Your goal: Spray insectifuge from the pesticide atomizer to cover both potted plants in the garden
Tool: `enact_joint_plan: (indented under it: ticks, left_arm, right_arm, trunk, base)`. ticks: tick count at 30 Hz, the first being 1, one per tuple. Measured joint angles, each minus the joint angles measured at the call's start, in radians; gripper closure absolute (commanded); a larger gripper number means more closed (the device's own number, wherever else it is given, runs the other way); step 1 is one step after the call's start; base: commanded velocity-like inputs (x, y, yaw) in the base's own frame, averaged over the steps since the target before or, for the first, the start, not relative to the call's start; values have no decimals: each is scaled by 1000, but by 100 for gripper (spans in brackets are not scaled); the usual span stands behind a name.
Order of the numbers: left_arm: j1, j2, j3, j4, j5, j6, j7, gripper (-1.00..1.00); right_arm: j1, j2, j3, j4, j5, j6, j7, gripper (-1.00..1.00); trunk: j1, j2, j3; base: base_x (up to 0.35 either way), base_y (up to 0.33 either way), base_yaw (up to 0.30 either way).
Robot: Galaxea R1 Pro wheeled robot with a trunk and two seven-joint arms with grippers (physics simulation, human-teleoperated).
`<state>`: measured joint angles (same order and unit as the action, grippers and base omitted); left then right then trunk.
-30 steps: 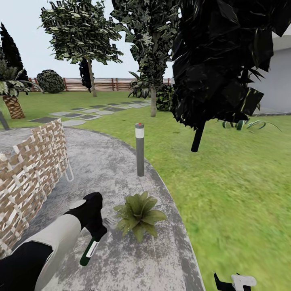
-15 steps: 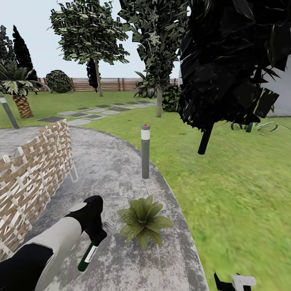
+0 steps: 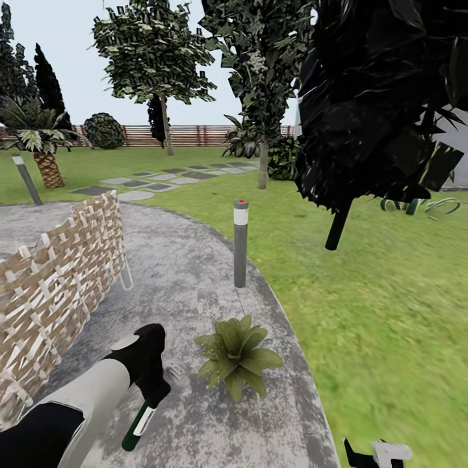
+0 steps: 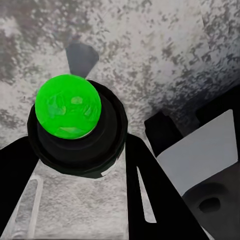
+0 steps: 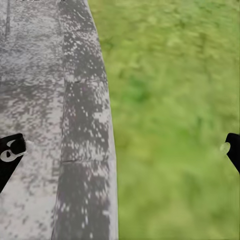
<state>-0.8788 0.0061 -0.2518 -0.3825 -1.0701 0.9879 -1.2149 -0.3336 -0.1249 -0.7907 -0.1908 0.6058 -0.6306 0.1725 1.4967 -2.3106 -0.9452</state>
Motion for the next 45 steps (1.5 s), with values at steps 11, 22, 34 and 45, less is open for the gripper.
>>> enact_joint_plan:
  ticks: [11, 22, 34, 45]
  left_arm:
    - [2, 0, -1, -4, 0, 0, 1, 100]
    - [0, -2, 1, -8, -1, 0, 1, 100]
    - [0, 9, -4, 7, -2, -3, 4, 100]
    - [50, 8, 1, 10, 1, -2, 35, 100]
  right_arm:
    - [0, 0, 0, 0, 1, 0, 0, -100]
    - [0, 0, 0, 0, 1, 0, 0, -100]
    - [0, -1, 0, 0, 0, 0, 0, -100]
    - [0, 0, 0, 0, 1, 0, 0, -100]
  trunk:
    - [0, 0, 0]
    - [0, 0, 0]
    - [0, 0, 0]
    - [0, 0, 0]
  base:
    - [103, -110, 61]
    - [-52, -241, 0]
    - [-80, -96, 0]
    - [0, 0, 0]
